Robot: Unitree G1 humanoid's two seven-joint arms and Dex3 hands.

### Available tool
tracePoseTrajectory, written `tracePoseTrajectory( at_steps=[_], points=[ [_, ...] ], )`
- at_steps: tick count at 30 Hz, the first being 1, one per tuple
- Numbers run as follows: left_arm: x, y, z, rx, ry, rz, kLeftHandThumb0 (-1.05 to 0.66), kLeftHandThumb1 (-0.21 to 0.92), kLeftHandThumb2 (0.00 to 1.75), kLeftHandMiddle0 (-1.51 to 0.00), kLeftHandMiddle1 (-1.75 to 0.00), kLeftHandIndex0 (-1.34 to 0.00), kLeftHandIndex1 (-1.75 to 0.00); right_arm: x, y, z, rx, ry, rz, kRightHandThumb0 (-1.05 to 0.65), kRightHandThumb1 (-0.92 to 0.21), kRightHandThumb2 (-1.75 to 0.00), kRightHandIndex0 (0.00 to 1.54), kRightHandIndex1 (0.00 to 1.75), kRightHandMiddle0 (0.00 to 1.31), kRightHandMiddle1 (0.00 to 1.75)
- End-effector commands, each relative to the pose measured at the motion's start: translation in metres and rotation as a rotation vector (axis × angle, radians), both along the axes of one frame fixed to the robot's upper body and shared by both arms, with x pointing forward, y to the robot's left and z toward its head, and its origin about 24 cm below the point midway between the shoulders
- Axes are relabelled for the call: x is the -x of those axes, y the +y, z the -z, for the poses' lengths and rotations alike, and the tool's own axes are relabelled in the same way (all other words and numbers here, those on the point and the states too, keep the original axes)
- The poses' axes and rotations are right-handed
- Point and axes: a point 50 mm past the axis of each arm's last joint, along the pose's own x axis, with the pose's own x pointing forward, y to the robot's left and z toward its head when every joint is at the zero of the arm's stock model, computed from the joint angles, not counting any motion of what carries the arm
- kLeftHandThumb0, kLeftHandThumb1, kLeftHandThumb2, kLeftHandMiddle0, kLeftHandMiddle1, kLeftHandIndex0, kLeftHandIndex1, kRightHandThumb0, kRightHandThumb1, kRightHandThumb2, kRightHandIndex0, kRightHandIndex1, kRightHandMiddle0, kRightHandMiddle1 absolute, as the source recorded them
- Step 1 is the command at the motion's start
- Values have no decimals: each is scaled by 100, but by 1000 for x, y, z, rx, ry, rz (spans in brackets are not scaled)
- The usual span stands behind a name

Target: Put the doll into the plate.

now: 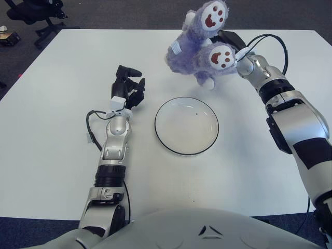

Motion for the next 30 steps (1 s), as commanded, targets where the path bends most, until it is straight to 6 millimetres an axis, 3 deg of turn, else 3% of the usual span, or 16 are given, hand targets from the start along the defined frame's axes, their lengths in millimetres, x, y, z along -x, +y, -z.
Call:
tracePoseTrajectory(
  at_steps=[1,7,16,30],
  points=[
    [-2,2,-4,-9,-18,-5,-35,92,47,-63,-162,-25,-169,1,-2,-14,-28,-33,-14,0,-34,-129,57,171,40,175],
    [-3,2,-4,-10,-15,-8,-35,92,47,-62,-162,-25,-169,15,-3,-14,9,-93,-156,0,-34,-128,57,172,39,175],
    [-3,1,-4,-9,-14,-8,-35,92,46,-62,-162,-26,-169,20,-4,-12,19,-99,-194,0,-35,-128,58,171,39,175],
    [-4,2,-4,-7,-9,-11,-35,92,46,-62,-162,-26,-169,47,-13,-11,80,-15,-347,0,-35,-128,58,171,38,175]
  ],
)
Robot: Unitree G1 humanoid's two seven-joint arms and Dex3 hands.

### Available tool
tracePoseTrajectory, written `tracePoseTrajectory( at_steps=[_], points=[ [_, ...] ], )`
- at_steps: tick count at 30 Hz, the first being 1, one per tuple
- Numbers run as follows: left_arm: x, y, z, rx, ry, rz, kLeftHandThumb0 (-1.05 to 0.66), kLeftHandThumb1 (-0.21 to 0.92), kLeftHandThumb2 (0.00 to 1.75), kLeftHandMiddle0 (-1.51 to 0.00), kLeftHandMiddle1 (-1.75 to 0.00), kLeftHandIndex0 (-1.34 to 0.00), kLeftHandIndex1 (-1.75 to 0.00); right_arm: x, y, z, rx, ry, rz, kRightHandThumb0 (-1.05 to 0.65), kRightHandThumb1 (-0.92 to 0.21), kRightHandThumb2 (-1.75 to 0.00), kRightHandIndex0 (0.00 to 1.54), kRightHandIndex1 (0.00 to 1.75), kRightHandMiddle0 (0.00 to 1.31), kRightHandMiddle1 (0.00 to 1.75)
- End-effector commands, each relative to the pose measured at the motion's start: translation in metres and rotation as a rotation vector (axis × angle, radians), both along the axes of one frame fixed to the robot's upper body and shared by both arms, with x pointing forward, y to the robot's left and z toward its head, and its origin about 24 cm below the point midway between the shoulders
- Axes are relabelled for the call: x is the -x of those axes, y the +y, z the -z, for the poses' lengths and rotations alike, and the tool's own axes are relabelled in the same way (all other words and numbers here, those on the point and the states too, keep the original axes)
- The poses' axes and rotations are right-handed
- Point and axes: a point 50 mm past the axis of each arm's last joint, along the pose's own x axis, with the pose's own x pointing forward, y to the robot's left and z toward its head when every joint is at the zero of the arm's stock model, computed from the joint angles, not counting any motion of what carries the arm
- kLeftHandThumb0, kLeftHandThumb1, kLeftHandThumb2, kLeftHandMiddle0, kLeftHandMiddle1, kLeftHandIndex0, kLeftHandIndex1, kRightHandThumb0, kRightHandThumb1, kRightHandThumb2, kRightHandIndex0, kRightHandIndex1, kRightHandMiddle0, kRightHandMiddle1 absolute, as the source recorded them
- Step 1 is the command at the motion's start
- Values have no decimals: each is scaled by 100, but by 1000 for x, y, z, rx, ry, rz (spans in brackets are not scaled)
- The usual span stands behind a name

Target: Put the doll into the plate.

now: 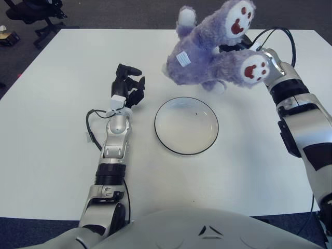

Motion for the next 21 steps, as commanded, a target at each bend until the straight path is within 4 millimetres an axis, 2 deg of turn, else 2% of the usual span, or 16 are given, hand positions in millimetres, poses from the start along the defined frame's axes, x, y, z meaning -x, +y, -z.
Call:
tracePoseTrajectory(
  at_steps=[1,7,14,21],
  points=[
    [-2,3,-2,-8,-3,-11,-35,92,46,-62,-162,-26,-169,5,-10,-9,-1,-1,2,0,-35,-128,58,172,38,175],
    [-2,3,-2,-9,-3,-10,-35,92,46,-62,-162,-26,-169,14,-14,-8,34,3,-55,0,-38,-124,55,173,36,175],
    [-2,3,-2,-9,-3,-10,-35,92,47,-62,-162,-26,-169,15,-14,-9,36,10,-63,0,-40,-123,53,174,35,175],
    [-4,6,-3,-12,1,-9,-35,92,47,-62,-161,-25,-169,23,-13,-4,30,-8,-158,0,-41,-122,52,175,34,175]
  ],
)
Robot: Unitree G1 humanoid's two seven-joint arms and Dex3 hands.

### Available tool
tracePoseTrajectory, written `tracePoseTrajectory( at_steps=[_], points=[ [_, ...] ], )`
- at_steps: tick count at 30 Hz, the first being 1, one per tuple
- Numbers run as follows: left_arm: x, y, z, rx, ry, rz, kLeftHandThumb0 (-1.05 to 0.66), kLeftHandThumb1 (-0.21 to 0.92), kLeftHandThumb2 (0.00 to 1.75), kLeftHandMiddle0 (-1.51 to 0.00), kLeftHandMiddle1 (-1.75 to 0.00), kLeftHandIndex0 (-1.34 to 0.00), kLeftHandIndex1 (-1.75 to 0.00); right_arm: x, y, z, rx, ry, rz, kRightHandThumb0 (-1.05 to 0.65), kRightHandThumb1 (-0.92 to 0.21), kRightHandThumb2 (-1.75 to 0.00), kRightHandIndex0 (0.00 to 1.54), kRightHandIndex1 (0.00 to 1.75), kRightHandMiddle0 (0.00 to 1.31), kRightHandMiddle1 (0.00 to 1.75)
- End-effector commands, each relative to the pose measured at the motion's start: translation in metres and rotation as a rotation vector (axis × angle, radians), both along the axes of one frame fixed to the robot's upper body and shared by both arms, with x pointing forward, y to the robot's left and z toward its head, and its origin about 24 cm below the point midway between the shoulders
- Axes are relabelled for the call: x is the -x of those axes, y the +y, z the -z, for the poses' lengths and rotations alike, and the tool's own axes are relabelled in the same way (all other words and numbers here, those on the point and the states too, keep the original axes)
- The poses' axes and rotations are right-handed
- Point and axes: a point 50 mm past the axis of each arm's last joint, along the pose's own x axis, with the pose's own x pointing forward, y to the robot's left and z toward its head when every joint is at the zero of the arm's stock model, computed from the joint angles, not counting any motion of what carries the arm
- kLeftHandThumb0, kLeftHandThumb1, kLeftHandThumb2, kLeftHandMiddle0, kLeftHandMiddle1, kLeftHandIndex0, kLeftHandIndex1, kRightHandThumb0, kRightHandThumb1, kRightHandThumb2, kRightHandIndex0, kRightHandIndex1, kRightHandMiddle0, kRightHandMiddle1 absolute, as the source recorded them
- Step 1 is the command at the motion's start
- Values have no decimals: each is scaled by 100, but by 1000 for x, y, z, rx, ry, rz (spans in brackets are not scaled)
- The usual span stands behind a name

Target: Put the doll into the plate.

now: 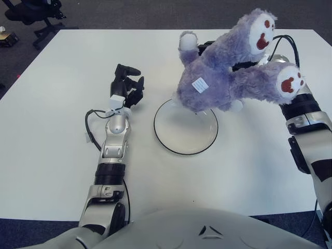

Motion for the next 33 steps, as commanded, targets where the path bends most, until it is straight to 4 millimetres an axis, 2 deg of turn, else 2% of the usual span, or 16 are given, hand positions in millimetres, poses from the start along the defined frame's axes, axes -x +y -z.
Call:
tracePoseTrajectory(
  at_steps=[1,25,33],
  points=[
    [-3,3,-3,-10,-2,-3,-35,92,47,-62,-161,-25,-169,2,-5,1,-29,1,-13,0,-41,-122,52,175,34,175],
    [-4,4,-3,-12,-1,0,-35,92,47,-62,-161,-25,-170,12,-6,7,32,1,-39,0,-38,-125,55,175,35,174],
    [-4,3,-3,-10,-1,3,-35,92,47,-62,-161,-25,-170,14,-7,6,53,6,-32,0,-39,-123,54,175,38,170]
  ],
)
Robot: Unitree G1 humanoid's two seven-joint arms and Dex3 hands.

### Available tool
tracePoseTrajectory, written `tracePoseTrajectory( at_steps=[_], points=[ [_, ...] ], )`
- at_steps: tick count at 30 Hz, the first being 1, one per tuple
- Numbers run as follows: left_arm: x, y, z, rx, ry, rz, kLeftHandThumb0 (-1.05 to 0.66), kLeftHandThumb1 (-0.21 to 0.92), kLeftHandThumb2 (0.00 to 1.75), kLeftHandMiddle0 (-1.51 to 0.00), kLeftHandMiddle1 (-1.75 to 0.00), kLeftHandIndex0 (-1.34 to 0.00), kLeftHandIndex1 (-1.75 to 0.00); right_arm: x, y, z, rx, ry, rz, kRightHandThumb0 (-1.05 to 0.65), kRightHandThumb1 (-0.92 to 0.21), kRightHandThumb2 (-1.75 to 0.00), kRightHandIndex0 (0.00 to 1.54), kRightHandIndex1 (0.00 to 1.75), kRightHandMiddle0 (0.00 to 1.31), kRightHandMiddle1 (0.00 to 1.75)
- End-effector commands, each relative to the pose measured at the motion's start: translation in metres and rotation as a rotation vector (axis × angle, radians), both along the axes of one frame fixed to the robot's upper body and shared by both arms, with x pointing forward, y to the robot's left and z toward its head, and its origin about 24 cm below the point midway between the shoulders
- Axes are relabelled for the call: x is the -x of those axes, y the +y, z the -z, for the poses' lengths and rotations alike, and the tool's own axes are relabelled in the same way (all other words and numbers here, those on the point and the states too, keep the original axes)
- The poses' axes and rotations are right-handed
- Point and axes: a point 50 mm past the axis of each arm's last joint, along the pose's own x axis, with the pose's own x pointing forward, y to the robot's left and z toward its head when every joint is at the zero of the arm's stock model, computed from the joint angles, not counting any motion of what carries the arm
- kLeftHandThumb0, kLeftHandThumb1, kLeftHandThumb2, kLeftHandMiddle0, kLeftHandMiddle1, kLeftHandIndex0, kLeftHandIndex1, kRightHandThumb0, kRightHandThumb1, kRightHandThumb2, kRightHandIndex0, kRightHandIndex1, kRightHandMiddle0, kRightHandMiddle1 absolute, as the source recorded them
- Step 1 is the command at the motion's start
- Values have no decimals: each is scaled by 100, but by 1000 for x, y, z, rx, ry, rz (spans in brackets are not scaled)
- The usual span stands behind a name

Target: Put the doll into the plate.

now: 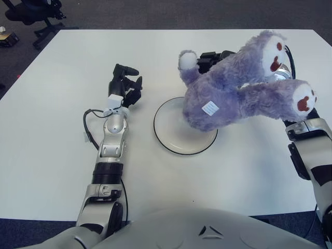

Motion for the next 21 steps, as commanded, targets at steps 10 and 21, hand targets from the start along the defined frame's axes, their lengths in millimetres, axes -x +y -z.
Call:
tracePoseTrajectory(
  at_steps=[10,21],
  points=[
    [-3,-4,-3,-1,-11,9,-35,92,47,-62,-160,-25,-170,6,-5,-8,80,7,22,0,-49,-111,48,171,30,174],
    [-4,-5,-3,-7,-11,8,-35,92,47,-63,-160,-25,-170,9,-5,-10,115,45,18,0,-67,-79,46,163,28,161]
  ],
)
